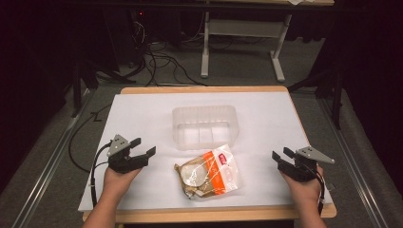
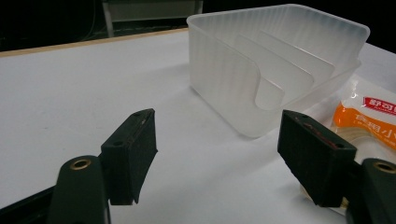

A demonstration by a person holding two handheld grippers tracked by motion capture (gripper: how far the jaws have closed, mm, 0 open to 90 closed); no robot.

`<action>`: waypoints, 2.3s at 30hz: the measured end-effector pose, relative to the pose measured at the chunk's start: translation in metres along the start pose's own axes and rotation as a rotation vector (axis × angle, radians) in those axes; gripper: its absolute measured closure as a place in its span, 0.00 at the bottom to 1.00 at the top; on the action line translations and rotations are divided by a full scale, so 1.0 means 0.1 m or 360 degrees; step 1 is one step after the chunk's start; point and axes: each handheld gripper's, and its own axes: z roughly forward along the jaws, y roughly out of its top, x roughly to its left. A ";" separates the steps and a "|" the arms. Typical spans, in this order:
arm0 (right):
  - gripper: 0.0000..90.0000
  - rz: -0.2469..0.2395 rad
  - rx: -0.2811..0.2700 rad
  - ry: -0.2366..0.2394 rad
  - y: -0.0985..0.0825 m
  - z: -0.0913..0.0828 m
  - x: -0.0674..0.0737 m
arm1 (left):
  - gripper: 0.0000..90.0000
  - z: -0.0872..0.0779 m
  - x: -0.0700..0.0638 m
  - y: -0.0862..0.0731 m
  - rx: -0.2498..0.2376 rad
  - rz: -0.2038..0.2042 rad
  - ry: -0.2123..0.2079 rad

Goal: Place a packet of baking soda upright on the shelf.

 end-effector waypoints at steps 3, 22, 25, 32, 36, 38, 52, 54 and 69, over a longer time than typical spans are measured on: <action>0.53 -0.0006 0.0024 0.0019 -0.01 0.02 0.02 | 0.32 0.00 -0.01 0.00 0.0005 0.0012 -0.0010; 0.52 -0.0006 -0.0001 0.0023 0.00 -0.01 0.08 | 0.32 0.00 -0.01 0.00 0.0011 0.0018 -0.0021; 0.52 -0.0008 -0.0003 0.0026 0.00 -0.02 0.10 | 0.32 0.01 -0.01 0.00 0.0014 0.0020 -0.0021; 0.52 -0.0031 -0.0015 0.0049 0.02 -0.03 0.15 | 0.32 0.01 -0.01 0.00 0.0015 0.0025 -0.0018; 0.49 -0.0038 -0.0026 0.0063 0.03 -0.05 0.20 | 0.32 0.01 -0.01 0.00 0.0014 0.0027 -0.0017; 0.48 -0.0058 -0.0032 0.0072 0.05 -0.05 0.24 | 0.32 0.01 -0.01 0.00 0.0014 0.0028 -0.0017; 0.45 -0.0167 -0.0053 0.0206 0.11 -0.05 0.64 | 0.32 0.01 -0.01 0.00 0.0016 0.0035 -0.0017; 0.45 -0.0182 -0.0053 0.0224 0.11 -0.05 0.69 | 0.32 0.01 -0.01 0.00 0.0018 0.0037 -0.0016; 0.41 -0.0297 -0.0011 0.0383 0.08 0.00 1.14 | 0.32 0.01 -0.01 0.00 0.0020 0.0049 -0.0012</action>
